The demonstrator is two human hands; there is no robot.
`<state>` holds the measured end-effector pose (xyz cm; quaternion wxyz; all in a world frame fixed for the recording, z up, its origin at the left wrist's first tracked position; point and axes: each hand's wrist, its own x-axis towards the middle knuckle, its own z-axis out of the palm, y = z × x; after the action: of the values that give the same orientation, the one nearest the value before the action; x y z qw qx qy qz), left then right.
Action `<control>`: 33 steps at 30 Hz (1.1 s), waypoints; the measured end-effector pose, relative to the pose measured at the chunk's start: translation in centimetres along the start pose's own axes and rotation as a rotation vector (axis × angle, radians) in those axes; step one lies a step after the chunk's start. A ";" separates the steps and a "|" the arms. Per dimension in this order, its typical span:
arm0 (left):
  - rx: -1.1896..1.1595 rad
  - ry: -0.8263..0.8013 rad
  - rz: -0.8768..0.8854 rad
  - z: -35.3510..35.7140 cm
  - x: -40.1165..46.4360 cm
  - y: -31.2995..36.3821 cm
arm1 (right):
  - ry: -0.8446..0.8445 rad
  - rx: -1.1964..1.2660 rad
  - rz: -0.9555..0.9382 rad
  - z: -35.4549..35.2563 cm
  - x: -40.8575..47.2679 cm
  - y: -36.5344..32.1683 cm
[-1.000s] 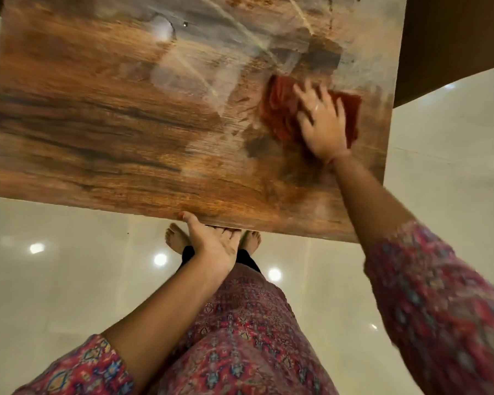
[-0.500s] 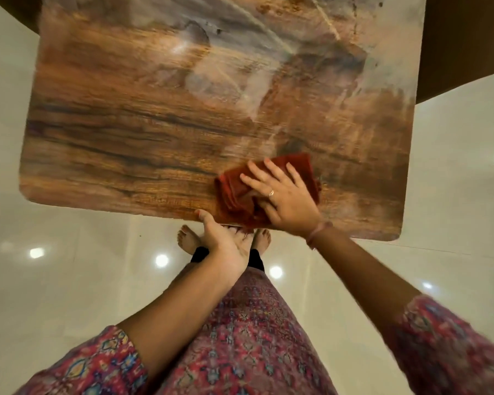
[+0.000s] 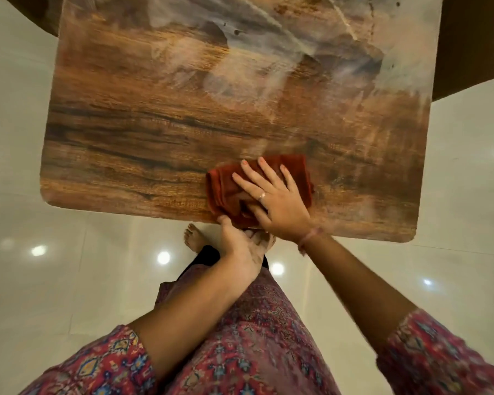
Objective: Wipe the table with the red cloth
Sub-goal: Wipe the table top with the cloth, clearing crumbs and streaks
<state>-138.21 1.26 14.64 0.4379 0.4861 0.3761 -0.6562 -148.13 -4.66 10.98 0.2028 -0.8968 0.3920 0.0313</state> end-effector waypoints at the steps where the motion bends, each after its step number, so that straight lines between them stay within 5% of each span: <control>1: 0.003 -0.003 -0.005 0.0 0.0 0.1 | -0.050 -0.030 -0.100 -0.7 0.1 1.4; 4: 0.013 0.014 -0.016 -0.5 0.3 0.4 | -0.080 -0.058 -0.134 -3.7 4.2 6.2; 9: 0.036 0.026 -0.015 -1.1 0.1 0.6 | 0.235 0.066 0.598 -7.7 14.7 10.9; 11: 0.036 0.028 -0.028 -1.0 -0.1 0.9 | 0.291 0.077 0.729 -7.2 16.6 8.6; 16: 0.061 0.022 -0.037 -1.0 0.1 1.0 | 0.153 -0.028 0.175 -0.8 6.8 -1.5; 21: 0.077 0.030 -0.058 -0.8 0.3 1.4 | -0.080 -0.048 -0.175 -1.9 4.2 1.8; 24: 0.083 0.040 -0.044 -0.9 0.2 1.4 | -0.006 -0.067 -0.054 -4.5 10.1 5.4; 29: 0.059 0.063 -0.027 -0.9 -0.2 1.4 | 0.302 0.051 0.691 -7.6 19.8 7.2; 31: 0.028 0.049 -0.032 -0.8 -0.4 1.4 | 0.321 0.029 0.679 -5.8 20.7 3.3; 33: 0.021 0.036 -0.029 -0.9 -0.4 1.1 | 0.252 -0.017 0.366 -3.3 18.0 -1.4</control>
<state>-136.79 1.80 14.78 0.4163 0.4968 0.3841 -0.6575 -135.04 -17.55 10.59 0.1354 -0.8093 0.5701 -0.0415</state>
